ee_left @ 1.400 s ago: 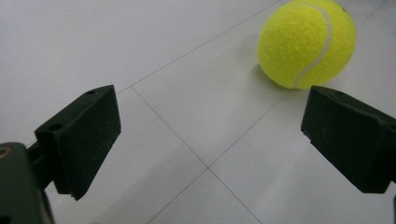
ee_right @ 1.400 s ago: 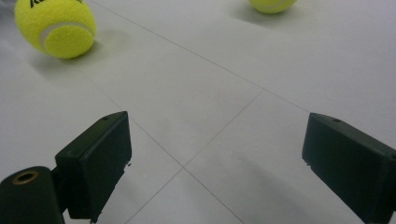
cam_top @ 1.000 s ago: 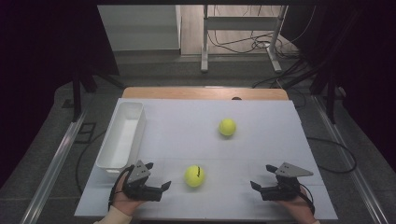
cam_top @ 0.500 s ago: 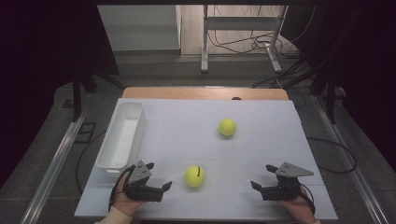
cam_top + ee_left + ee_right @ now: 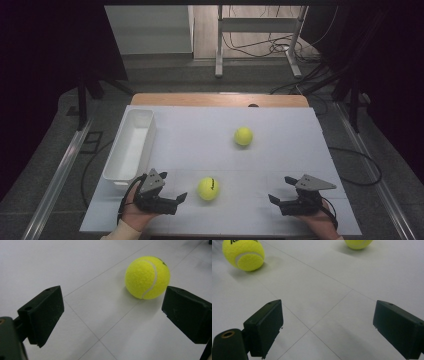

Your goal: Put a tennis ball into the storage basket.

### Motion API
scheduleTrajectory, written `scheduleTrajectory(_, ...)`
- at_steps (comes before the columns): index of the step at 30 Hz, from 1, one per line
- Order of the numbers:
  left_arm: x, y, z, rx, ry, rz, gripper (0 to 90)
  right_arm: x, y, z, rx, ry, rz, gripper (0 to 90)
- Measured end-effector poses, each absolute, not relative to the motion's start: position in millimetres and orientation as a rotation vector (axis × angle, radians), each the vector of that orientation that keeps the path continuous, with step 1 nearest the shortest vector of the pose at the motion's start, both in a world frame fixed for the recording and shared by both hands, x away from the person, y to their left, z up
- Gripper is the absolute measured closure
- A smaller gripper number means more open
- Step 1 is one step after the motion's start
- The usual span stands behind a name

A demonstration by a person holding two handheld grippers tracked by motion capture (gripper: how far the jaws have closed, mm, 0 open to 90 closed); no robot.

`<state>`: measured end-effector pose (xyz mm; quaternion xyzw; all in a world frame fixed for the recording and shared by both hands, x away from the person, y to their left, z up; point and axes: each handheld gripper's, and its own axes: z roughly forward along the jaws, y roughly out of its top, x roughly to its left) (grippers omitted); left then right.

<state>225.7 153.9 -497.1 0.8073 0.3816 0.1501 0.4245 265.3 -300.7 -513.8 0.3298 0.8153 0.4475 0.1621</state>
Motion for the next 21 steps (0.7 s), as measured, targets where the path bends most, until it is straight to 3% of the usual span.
scheduleTrajectory(21, 236.0, 138.6, -487.4, 2.043, 0.915, 0.31, 4.9, 266.2, -300.0, -514.5, 0.94, 2.336, 1.265, 9.9)
